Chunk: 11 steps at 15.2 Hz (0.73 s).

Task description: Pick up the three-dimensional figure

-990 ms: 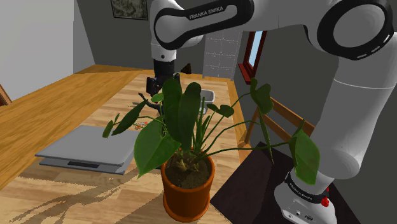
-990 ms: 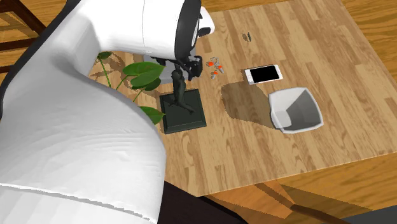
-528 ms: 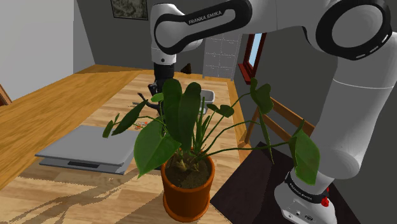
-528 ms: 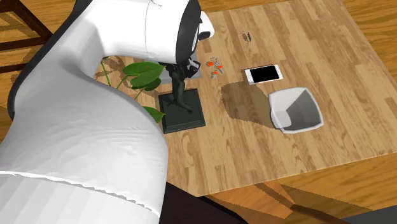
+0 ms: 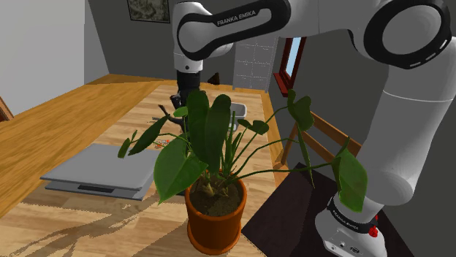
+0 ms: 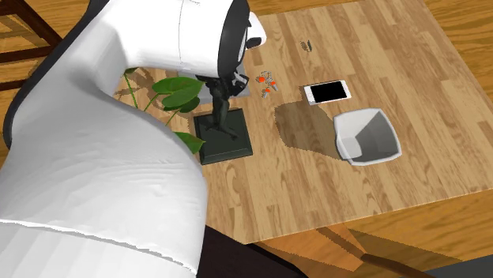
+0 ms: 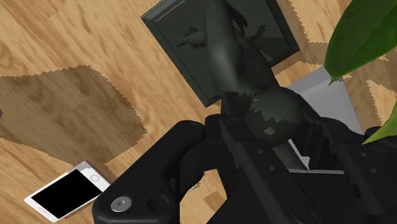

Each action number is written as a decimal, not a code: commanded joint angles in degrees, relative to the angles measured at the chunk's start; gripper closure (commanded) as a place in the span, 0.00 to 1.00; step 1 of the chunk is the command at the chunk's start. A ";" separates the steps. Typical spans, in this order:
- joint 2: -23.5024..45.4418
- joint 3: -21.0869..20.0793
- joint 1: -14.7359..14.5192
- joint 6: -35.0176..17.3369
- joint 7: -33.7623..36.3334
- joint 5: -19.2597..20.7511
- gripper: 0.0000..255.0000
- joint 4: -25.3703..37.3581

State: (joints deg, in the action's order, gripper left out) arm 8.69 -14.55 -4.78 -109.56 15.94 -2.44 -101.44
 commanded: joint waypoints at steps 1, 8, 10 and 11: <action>-0.13 -0.02 -0.01 1.34 0.08 -0.02 1.00 1.25; -0.59 -0.05 -0.01 6.59 0.34 -0.07 1.00 6.07; -0.60 -0.07 -0.02 8.12 0.43 -0.06 1.00 7.59; -0.59 -0.07 -0.03 8.89 0.48 -0.05 1.00 8.38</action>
State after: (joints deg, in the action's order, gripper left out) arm 8.14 -14.61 -4.80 -101.47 16.35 -2.49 -93.89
